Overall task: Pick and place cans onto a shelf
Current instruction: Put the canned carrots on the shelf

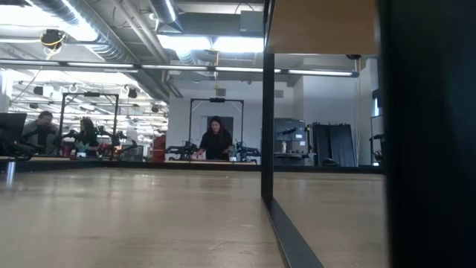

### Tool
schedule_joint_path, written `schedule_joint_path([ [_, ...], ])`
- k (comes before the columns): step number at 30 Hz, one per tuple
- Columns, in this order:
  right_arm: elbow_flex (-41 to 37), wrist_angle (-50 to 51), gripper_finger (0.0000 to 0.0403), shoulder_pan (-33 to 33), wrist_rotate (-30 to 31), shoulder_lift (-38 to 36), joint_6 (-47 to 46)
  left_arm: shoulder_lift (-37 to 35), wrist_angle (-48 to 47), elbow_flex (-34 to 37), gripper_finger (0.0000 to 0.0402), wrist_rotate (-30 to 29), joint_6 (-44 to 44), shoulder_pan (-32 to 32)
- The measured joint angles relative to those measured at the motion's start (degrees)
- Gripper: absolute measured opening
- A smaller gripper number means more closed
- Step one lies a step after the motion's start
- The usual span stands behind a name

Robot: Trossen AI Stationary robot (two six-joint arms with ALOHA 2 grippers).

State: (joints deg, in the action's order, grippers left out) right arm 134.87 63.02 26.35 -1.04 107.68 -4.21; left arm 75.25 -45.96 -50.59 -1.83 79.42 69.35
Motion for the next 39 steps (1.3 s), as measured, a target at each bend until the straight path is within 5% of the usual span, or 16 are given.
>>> schedule_joint_path([
  [17, 0.0, 1.1, 0.0067, 0.0, 0.0, 0.0, 0.3, 0.1, -16.8, -13.8, 0.0001, -4.6, -4.7, -11.2],
  [39, 0.0, 14.2, 0.0067, -0.1, -0.6, -1.4, 7.7, 5.7, -11.3, -14.9, 0.0, -0.3, -27.4, -48.2],
])
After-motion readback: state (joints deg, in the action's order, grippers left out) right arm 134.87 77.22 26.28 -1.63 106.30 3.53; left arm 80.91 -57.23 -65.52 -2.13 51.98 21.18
